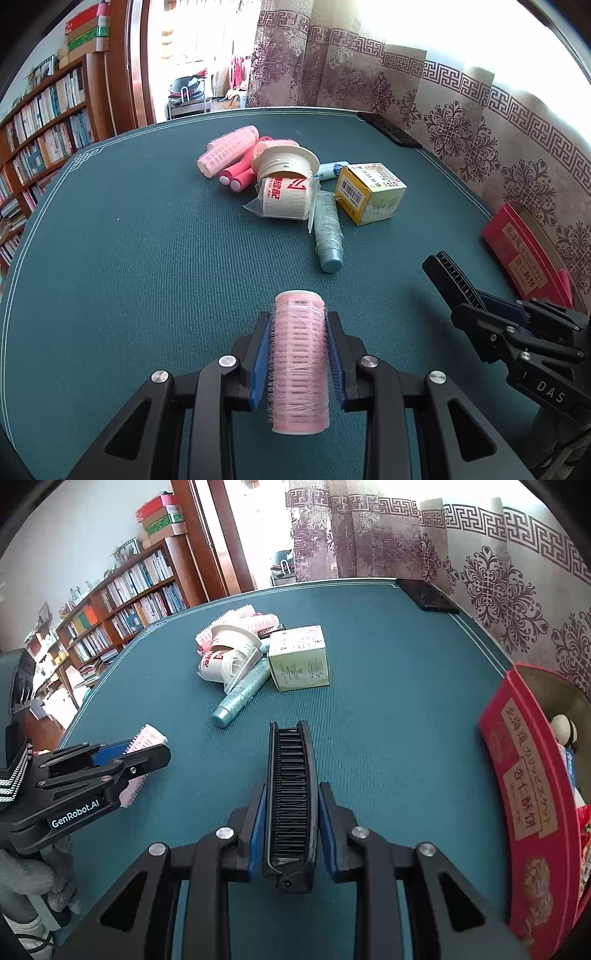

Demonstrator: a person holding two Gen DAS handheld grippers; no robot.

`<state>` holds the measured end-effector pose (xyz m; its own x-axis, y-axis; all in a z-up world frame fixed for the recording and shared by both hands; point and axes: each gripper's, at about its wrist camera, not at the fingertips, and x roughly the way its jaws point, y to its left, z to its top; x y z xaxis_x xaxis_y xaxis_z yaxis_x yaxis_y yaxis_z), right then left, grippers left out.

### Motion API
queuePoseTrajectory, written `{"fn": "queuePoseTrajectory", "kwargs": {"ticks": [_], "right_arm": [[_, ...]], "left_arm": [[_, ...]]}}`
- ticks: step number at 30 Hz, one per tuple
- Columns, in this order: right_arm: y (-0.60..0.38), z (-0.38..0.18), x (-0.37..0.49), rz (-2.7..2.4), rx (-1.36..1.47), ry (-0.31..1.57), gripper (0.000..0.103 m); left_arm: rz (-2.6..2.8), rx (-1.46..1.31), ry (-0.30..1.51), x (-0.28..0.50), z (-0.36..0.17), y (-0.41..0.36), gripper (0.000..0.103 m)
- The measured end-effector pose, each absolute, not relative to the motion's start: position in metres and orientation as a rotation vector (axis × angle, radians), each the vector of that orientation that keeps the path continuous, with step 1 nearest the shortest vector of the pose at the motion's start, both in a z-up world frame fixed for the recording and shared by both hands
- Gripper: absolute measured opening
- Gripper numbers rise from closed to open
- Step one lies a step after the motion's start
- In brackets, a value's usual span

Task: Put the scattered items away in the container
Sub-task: 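Carry pink curler in left gripper and black comb in right gripper to tin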

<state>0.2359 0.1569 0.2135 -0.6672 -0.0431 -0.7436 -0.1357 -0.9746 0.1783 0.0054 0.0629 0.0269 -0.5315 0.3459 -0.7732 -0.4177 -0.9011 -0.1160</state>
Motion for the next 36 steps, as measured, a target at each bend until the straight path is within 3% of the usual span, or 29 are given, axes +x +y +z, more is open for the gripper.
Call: {"fn": "queuePoseTrajectory", "kwargs": {"ticks": [19, 36], "right_arm": [[0.206, 0.26, 0.308, 2.789, -0.978, 0.459, 0.029], [0.298, 0.272, 0.383, 2.552, -0.753, 0.516, 0.029]], "left_arm": [[2.377, -1.066, 0.246, 0.035, 0.06, 0.123, 0.03], [2.138, -0.948, 0.357, 0.065, 0.081, 0.241, 0.03]]}}
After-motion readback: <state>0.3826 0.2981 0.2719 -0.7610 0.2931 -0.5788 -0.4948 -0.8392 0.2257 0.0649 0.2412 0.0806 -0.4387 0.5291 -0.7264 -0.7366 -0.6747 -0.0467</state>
